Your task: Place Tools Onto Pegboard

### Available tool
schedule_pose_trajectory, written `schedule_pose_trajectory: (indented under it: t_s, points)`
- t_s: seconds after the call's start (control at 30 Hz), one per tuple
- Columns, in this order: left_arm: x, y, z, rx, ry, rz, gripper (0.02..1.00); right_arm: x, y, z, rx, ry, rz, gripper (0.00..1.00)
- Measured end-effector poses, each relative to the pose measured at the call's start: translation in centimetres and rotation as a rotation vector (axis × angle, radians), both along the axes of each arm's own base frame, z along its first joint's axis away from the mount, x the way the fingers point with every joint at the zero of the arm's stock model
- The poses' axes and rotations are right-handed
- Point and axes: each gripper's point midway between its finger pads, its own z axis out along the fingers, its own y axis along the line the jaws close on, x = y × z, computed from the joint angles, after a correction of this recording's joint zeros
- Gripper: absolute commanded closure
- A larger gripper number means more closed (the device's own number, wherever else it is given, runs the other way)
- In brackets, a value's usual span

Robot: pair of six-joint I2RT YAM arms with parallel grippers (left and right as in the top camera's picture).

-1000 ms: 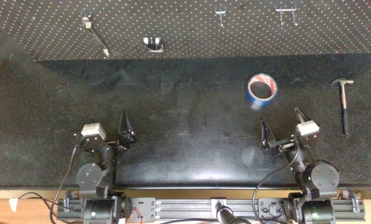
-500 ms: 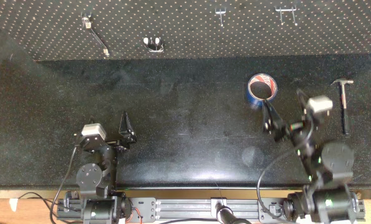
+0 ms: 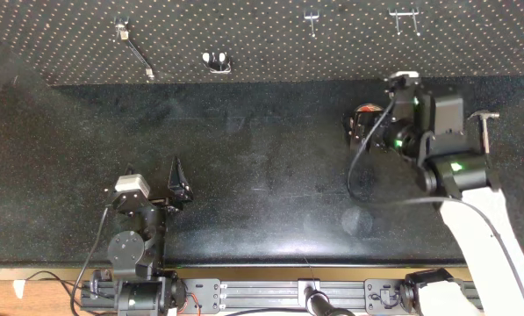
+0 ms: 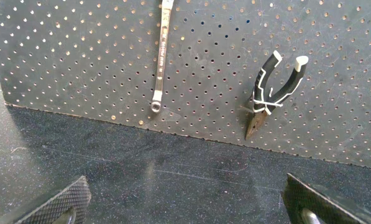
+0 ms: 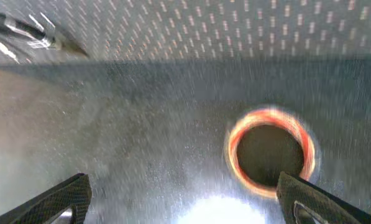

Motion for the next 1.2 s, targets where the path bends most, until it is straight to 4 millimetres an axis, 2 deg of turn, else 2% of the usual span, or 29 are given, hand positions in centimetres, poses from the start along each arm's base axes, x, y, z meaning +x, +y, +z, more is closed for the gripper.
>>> schedule_pose_trajectory:
  t_s: [0.2, 0.37, 0.63, 0.77, 0.8, 0.9, 0.97, 1.0, 1.1, 1.13, 1.17, 1.2]
  points:
    - [0.0, 0.0, 0.0, 0.000, 0.000, 0.000, 0.023, 0.7, 0.8, -3.4, -0.034, 0.169, 0.031, 0.025]
    - [0.0, 0.0, 0.0, 0.000, 0.000, 0.000, 0.023, 0.8, 1.5, -4.5, -0.083, 0.249, 0.086, 0.025]
    - [0.0, 0.0, 0.0, 0.000, 0.000, 0.000, 0.023, 0.7, 1.2, -8.2, -0.129, 0.375, 0.091, 0.025]
    - [0.0, 0.0, 0.0, 0.000, 0.000, 0.000, 0.023, 0.4, 1.8, -9.5, -0.154, 0.403, 0.128, 0.009]
    - [0.0, 0.0, 0.0, 0.000, 0.000, 0.000, 0.023, 0.3, 1.9, -9.9, -0.162, 0.411, 0.137, 0.167]
    - [0.0, 0.0, 0.0, 0.000, 0.000, 0.000, 0.023, 0.3, 1.8, -10.9, -0.187, 0.432, 0.142, 0.384]
    - [0.0, 0.0, 0.0, 0.000, 0.000, 0.000, 0.023, 0.3, 1.4, -11.7, -0.214, 0.447, 0.140, 0.619]
    - [0.0, 0.0, 0.0, 0.000, 0.000, 0.000, 0.023, 0.3, 1.2, -11.9, -0.223, 0.451, 0.134, 0.671]
    - [0.0, 0.0, 0.0, 0.000, 0.000, 0.000, 0.023, 0.3, 0.8, -12.5, -0.249, 0.465, 0.128, 0.741]
    - [0.0, 0.0, 0.0, 0.000, 0.000, 0.000, 0.023, 0.2, 0.5, -12.8, -0.265, 0.476, 0.122, 0.803]
    - [0.0, 0.0, 0.0, 0.000, 0.000, 0.000, 0.023, 0.2, 0.3, -13.0, -0.276, 0.483, 0.118, 0.921]
    - [0.0, 0.0, 0.0, 0.000, 0.000, 0.000, 0.023, 0.2, 0.2, -13.1, -0.286, 0.487, 0.115, 0.923]
